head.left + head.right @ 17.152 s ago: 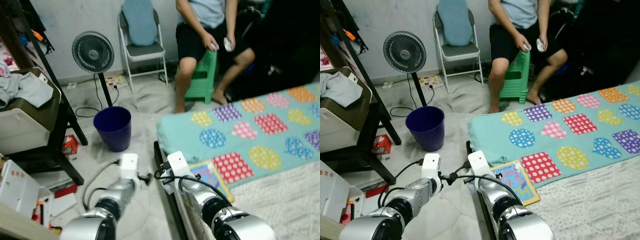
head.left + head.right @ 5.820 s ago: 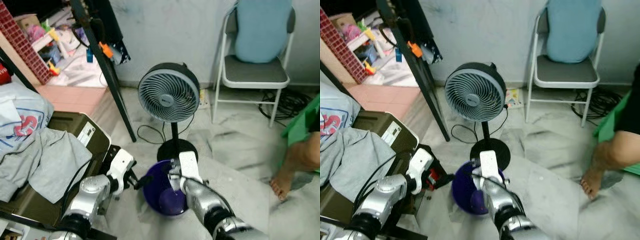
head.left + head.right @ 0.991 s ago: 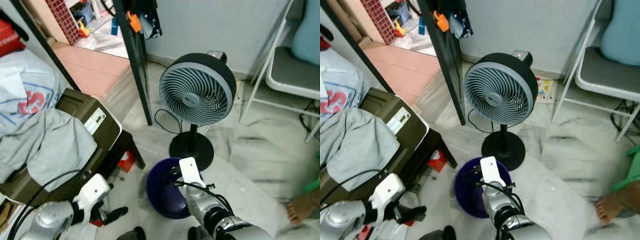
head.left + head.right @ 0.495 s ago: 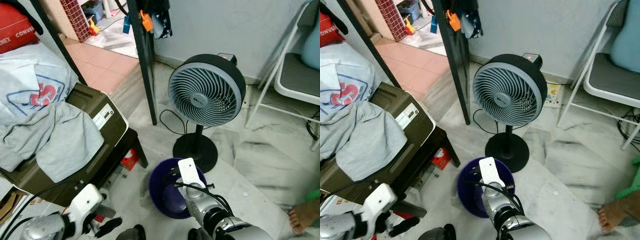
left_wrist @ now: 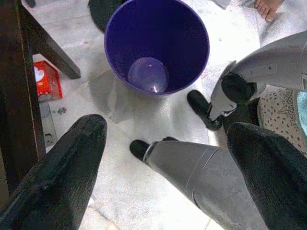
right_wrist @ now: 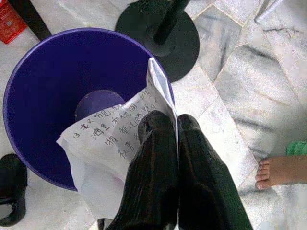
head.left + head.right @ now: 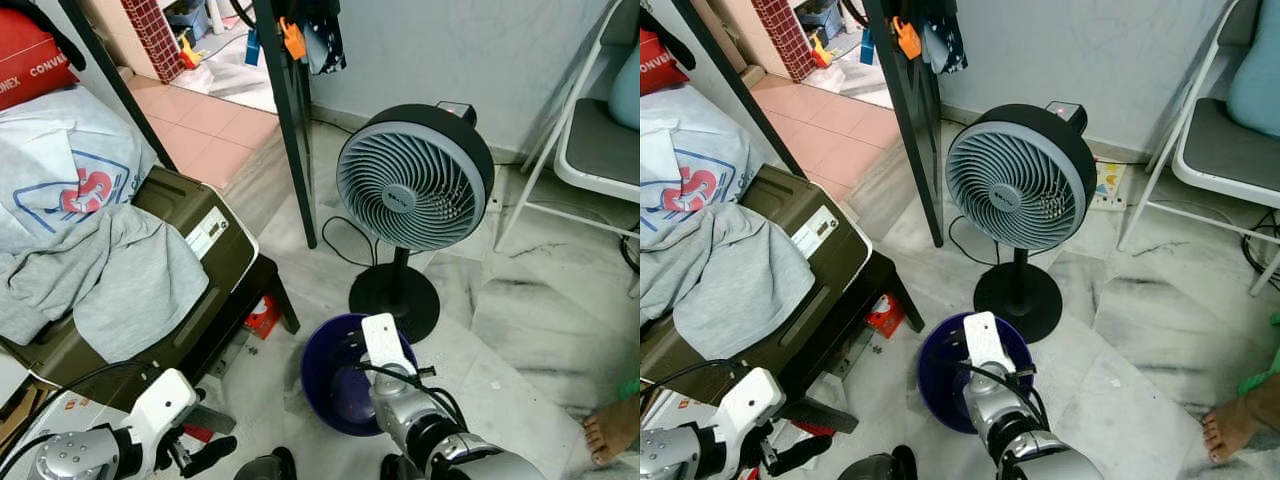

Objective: Clean up the room

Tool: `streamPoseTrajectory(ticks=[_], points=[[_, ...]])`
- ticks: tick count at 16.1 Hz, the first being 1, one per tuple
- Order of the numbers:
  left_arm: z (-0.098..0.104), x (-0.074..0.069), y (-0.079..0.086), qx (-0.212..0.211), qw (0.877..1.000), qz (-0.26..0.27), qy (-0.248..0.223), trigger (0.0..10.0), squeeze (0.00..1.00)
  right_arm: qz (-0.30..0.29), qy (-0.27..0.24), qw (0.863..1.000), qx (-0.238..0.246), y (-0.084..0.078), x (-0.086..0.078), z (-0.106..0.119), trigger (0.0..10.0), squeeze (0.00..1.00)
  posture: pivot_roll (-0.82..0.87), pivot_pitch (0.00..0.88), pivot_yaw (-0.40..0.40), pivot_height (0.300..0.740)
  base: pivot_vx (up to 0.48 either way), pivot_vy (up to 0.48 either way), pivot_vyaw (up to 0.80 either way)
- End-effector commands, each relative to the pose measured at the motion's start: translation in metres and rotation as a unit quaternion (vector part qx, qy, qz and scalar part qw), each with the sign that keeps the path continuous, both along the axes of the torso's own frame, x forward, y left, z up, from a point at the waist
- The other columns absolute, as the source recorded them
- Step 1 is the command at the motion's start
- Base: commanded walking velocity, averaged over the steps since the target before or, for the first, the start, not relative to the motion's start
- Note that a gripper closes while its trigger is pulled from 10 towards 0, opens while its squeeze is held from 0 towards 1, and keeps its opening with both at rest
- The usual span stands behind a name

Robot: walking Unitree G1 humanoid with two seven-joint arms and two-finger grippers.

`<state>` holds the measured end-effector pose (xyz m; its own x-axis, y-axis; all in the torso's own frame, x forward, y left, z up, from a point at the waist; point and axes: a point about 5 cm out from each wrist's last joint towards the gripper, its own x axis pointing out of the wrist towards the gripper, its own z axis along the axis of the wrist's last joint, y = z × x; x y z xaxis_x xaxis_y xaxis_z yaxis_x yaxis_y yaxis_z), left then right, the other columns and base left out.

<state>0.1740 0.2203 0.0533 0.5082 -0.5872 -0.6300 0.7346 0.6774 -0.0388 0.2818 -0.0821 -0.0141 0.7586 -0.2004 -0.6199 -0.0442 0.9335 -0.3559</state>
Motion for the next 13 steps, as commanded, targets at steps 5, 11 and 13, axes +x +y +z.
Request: streamPoseTrajectory(ticks=[5,11,13], points=[[-0.003,0.004,0.000,0.003,1.000,-0.007,0.007,10.0,0.00,-0.016,-0.013,1.000,-0.015,-0.020,-0.001,-0.003,10.0,0.00,0.02,0.222,0.133,0.740,0.000,0.000,0.00],[-0.002,0.020,-0.003,0.000,1.000,0.004,-0.011,10.0,0.00,0.007,-0.072,0.997,-0.016,-0.021,0.022,0.019,10.0,0.00,0.01,0.202,0.142,0.740,0.000,0.000,0.00],[-0.001,0.023,-0.004,-0.002,1.000,0.002,-0.015,10.0,0.00,0.010,-0.076,0.997,-0.024,-0.023,0.023,0.020,10.0,0.00,0.02,0.203,0.147,0.740,0.000,0.000,0.00]])
